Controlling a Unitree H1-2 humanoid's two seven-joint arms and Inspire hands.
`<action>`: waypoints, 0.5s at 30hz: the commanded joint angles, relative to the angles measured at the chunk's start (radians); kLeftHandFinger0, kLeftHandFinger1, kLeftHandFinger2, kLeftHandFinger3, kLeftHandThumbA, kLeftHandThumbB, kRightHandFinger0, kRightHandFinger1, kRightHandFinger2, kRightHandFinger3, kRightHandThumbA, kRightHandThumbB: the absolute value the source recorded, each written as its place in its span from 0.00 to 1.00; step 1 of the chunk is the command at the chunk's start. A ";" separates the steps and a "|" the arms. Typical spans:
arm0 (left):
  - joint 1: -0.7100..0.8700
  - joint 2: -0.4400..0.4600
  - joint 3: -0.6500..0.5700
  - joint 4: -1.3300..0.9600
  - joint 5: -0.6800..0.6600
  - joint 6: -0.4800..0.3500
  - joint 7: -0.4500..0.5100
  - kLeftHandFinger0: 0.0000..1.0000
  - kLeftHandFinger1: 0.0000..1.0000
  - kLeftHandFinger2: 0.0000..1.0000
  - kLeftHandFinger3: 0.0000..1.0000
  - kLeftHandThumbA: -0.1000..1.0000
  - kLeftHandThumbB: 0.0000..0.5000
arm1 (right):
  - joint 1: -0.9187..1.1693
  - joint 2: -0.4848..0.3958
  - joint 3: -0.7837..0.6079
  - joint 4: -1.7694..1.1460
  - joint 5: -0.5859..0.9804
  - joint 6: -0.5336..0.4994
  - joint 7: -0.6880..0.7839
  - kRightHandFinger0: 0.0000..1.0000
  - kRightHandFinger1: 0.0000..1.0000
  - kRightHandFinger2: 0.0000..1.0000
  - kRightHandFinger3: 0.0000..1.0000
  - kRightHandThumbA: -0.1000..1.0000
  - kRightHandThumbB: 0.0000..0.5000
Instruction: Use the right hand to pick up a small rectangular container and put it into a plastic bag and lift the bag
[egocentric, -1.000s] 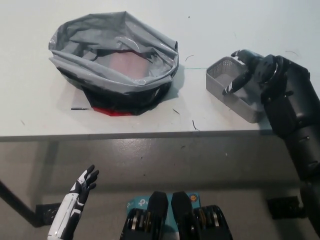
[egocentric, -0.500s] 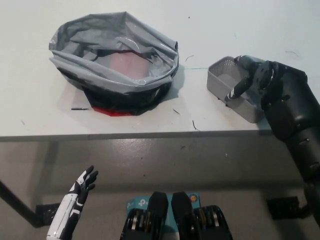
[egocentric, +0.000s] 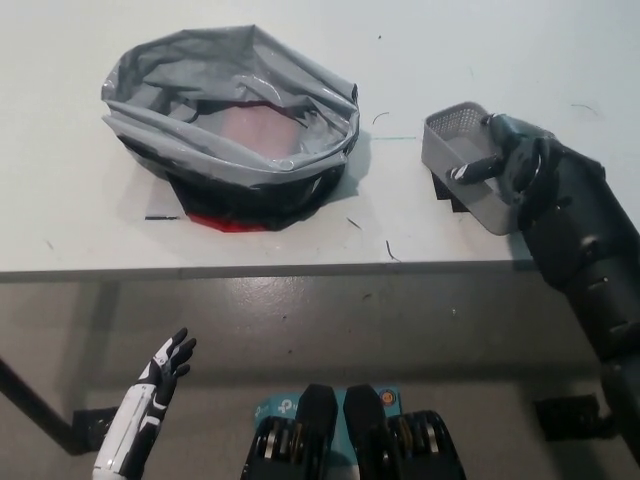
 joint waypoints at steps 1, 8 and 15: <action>-0.014 0.016 -0.002 -0.004 -0.006 -0.043 -0.021 1.00 1.00 1.00 1.00 1.00 1.00 | 0.026 0.002 -0.053 0.010 0.118 -0.045 -0.152 0.39 0.47 0.57 0.82 0.00 0.40; -0.018 0.017 -0.003 0.000 0.004 -0.048 -0.018 1.00 1.00 1.00 1.00 1.00 1.00 | 0.025 0.012 -0.162 -0.012 0.258 -0.088 -0.201 0.34 0.51 0.53 0.43 0.00 0.49; -0.020 0.017 -0.003 -0.003 -0.001 -0.044 -0.019 1.00 1.00 1.00 1.00 1.00 1.00 | 0.023 0.031 -0.245 -0.078 0.359 -0.093 -0.230 0.01 0.10 0.24 0.33 0.01 0.47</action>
